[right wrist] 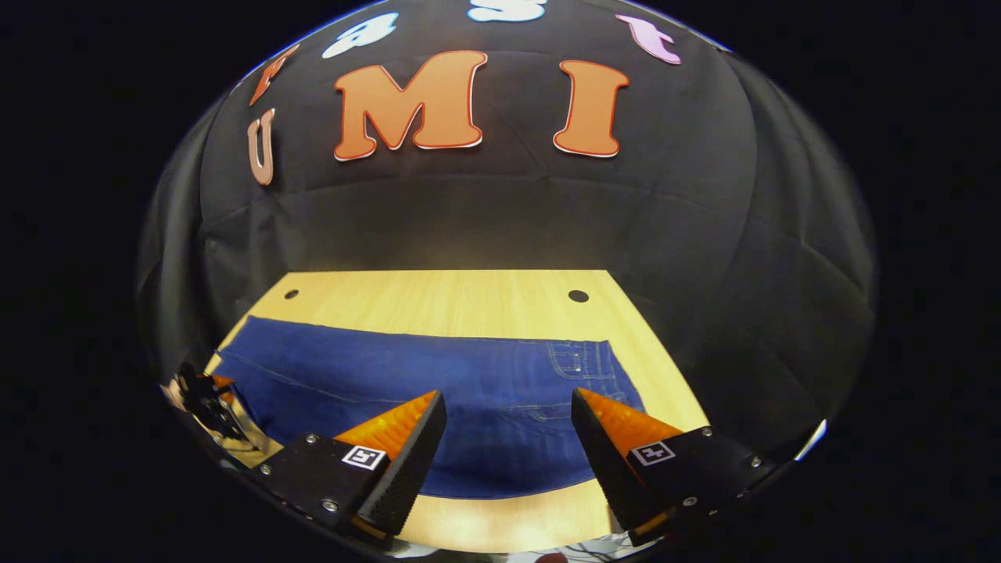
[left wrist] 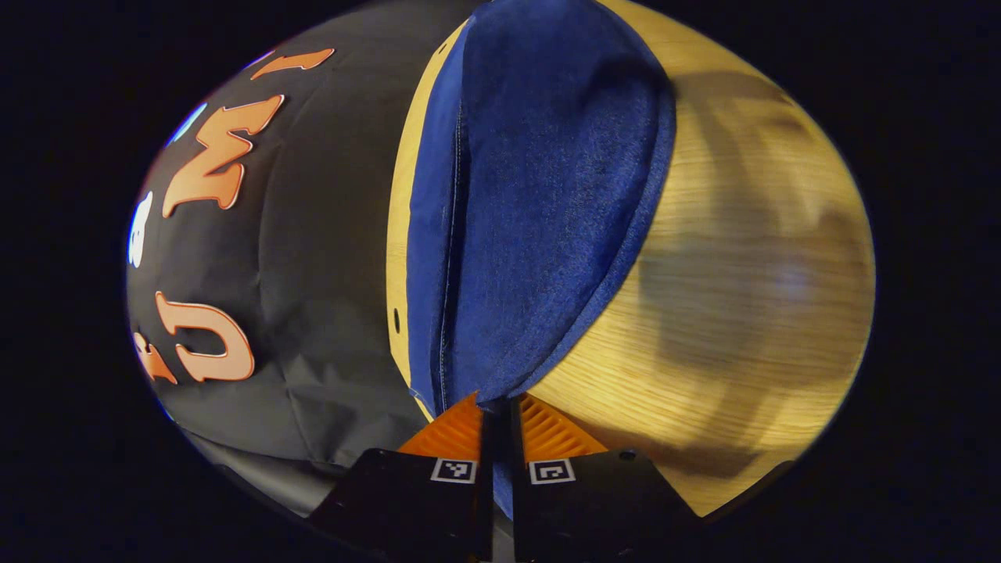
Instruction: Grasp the waist and the cuffs of the jeans and fold them to make the two legs overlap; first hold the waist and fold one-third of the jeans toward the cuffs, then hold the cuffs and fold the remaining one-third in the same direction to finish folding.
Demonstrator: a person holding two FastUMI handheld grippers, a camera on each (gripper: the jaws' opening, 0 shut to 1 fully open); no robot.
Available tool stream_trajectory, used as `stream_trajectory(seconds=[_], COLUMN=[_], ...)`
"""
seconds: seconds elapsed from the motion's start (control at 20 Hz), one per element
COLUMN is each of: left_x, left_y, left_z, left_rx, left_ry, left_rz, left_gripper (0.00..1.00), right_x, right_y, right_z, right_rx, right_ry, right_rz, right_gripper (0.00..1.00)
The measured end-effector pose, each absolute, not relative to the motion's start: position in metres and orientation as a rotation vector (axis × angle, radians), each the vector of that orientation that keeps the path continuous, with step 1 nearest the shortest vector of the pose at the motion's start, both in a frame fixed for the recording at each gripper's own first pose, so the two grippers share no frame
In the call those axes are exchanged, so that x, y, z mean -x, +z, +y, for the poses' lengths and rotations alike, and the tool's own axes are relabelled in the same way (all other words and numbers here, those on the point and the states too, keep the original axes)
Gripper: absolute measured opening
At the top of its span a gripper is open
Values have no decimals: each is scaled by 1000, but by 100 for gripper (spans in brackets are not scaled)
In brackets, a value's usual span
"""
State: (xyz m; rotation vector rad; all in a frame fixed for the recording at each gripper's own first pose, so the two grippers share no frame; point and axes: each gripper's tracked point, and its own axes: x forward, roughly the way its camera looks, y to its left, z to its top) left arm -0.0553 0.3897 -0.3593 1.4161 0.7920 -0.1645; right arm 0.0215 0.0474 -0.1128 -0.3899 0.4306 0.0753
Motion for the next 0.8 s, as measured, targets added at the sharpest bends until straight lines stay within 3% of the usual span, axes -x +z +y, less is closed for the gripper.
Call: stream_trajectory(seconds=[0.2, 0.3, 0.6, 0.8], left_x=[69, 74, 87, 87], left_y=[-360, -360, -358, -358], left_z=[387, 386, 390, 387], left_rx=[-1344, -1366, -1388, -1386], left_ry=[-175, -190, -176, -184], left_rz=[841, 849, 871, 874], left_gripper=[7, 8, 7, 7], right_x=[-32, -28, -12, -15], right_y=[-93, -112, -202, -244], right_z=[-19, -45, -92, -103], right_rx=[826, 1002, 1595, 1726], right_ry=[31, 44, 269, 369], right_rz=[291, 318, 416, 473], right_gripper=[99, 98, 99, 99])
